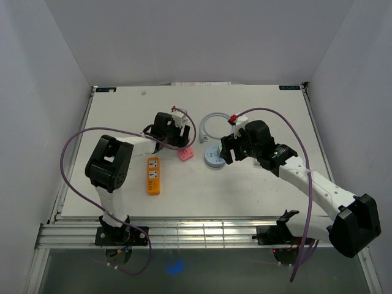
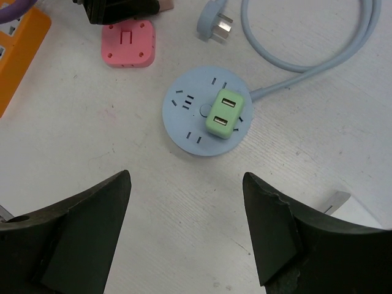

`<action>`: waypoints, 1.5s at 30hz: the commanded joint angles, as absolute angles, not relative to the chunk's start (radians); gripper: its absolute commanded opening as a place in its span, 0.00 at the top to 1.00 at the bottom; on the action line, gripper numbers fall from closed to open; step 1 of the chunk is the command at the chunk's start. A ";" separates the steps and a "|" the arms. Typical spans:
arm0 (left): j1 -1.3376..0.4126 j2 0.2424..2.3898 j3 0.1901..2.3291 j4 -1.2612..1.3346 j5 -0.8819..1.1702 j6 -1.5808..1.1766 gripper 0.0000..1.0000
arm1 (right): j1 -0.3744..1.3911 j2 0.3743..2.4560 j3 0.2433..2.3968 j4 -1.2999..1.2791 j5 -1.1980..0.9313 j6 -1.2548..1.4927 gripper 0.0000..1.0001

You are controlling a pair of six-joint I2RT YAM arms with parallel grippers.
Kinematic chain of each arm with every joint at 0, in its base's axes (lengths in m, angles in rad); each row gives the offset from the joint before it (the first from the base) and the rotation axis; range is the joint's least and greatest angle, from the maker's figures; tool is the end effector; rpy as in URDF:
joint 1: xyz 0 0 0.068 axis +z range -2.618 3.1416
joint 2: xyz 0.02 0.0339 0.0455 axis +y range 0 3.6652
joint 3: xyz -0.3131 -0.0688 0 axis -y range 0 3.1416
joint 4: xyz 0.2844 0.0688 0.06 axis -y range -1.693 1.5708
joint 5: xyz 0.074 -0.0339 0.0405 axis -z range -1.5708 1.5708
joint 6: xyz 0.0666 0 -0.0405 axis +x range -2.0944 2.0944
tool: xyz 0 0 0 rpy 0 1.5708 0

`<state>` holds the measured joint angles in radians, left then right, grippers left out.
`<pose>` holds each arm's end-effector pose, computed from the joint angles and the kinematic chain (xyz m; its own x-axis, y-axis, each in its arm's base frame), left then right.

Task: Insert the plug

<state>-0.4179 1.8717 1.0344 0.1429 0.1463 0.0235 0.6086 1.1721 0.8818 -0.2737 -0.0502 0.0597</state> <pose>0.4121 -0.1936 0.1519 -0.5729 0.2798 -0.7704 0.5175 0.8524 -0.0752 0.2499 0.1782 0.3030 -0.4740 -0.2576 -0.8420 -0.5785 0.8120 0.0772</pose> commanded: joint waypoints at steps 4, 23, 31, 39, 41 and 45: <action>-0.416 1.878 1.068 0.152 0.239 0.018 0.16 | 0.603 1.150 0.874 -0.233 -0.075 0.057 0.21; -0.426 1.767 0.982 0.222 0.367 0.009 0.55 | 0.600 1.207 0.948 -0.242 -0.149 0.149 0.23; -0.517 1.583 0.824 0.365 0.331 0.041 0.55 | 0.592 1.294 1.052 -0.255 -0.255 0.244 0.30; -0.592 1.424 0.670 0.560 0.396 0.087 0.56 | 0.569 1.353 1.138 -0.245 -0.344 0.339 0.33; -0.592 1.405 0.640 0.584 0.423 0.089 0.56 | 0.552 1.361 1.143 -0.245 -0.359 0.380 0.33; -0.600 1.382 0.618 0.620 0.460 0.097 0.56 | 0.508 1.374 1.131 -0.209 -0.451 0.431 0.33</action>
